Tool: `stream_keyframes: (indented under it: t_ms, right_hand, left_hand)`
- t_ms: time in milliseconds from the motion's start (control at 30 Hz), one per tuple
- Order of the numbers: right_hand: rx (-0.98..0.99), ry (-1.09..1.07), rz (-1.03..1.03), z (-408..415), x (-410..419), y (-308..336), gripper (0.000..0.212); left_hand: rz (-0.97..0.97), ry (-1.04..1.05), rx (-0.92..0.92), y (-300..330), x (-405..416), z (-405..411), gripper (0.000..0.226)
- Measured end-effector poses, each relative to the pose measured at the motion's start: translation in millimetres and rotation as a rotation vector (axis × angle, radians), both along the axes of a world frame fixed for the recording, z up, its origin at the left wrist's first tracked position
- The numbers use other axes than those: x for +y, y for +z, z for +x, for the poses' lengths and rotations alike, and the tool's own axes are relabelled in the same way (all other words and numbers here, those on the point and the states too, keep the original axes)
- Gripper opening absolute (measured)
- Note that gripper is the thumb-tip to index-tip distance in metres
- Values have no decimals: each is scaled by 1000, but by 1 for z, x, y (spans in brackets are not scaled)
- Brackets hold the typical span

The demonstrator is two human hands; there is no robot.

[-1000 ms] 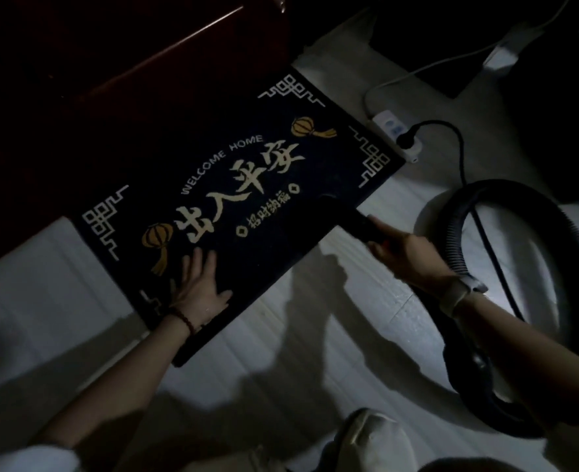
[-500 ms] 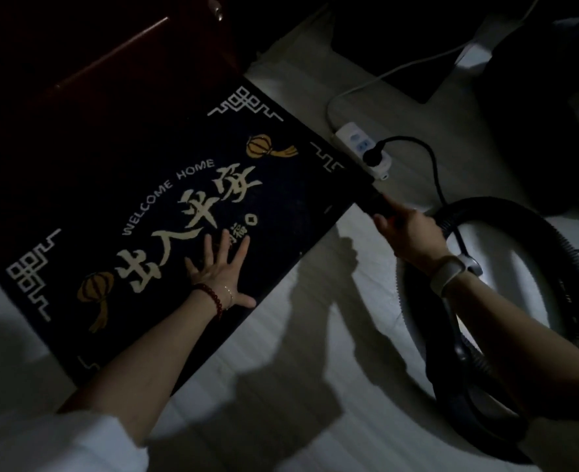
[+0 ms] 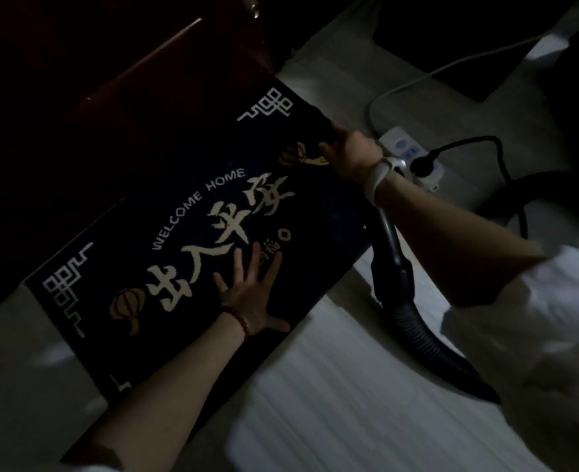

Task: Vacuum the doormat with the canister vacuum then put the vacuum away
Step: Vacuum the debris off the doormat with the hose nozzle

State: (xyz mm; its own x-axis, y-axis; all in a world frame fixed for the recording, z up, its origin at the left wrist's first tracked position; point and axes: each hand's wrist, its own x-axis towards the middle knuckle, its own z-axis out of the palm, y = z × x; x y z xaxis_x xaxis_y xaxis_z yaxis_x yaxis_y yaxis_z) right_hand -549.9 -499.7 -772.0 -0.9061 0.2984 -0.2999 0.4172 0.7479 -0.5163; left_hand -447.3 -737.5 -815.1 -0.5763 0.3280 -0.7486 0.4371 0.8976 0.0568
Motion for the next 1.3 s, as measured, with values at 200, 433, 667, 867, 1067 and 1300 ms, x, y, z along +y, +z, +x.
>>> stream_keyframes:
  t_ms: [200, 433, 667, 867, 1067, 1300]
  right_hand:
    - [-96, 315, -148, -12, -79, 13, 55]
    - [-37, 123, 88, -8, -53, 12, 50]
    - [-94, 428, 23, 26, -88, 6, 53]
    - [-13, 99, 2, -2, -73, 9, 55]
    - [-66, 222, 99, 2, -53, 11, 52]
    - [-47, 324, -19, 17, -103, 11, 56]
  left_hand:
    - [62, 2, 48, -4, -3, 1, 123]
    - [131, 13, 107, -14, -11, 4, 124]
    - [134, 4, 117, -10, -11, 3, 121]
    - [164, 12, 124, -9, -13, 4, 121]
    - [149, 26, 99, -8, -11, 4, 121]
    - [160, 30, 92, -11, -11, 3, 120]
